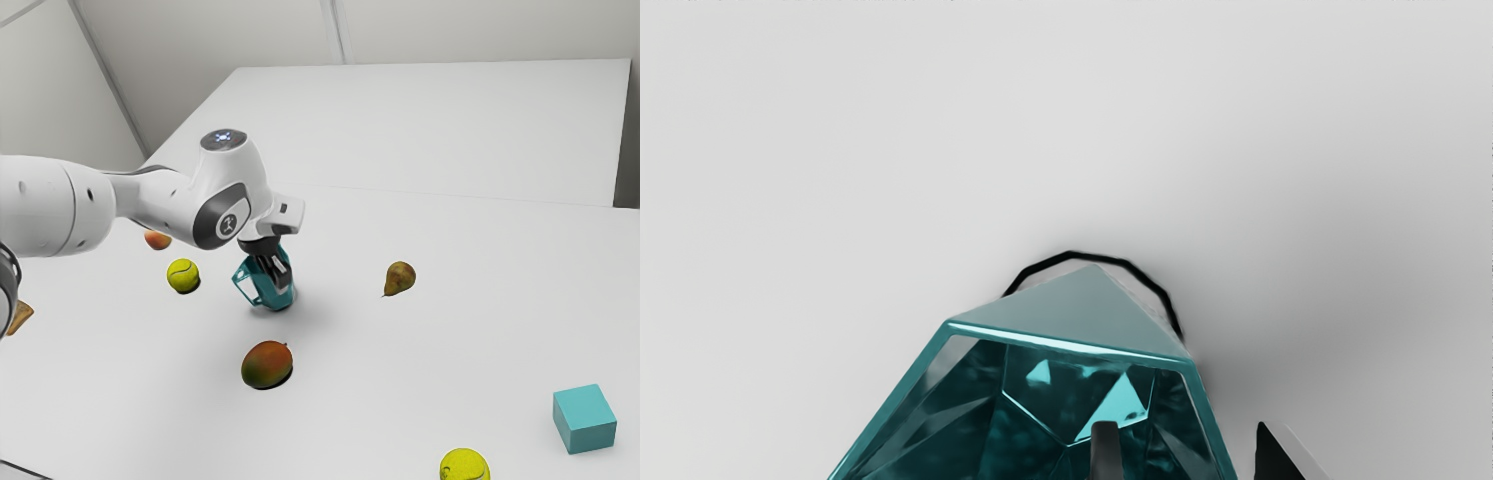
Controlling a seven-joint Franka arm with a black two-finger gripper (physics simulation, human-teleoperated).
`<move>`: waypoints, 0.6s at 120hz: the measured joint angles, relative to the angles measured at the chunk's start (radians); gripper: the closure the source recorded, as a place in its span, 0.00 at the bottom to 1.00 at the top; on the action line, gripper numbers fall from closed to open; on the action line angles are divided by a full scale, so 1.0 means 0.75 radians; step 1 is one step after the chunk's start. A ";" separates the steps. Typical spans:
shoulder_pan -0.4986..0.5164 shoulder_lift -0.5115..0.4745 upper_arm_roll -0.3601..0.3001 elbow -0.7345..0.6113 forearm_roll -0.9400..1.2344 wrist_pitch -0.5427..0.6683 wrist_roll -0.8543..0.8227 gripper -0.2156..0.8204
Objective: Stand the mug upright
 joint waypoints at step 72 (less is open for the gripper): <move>0.111 0.084 -0.031 0.836 -0.090 -0.596 -0.062 0.23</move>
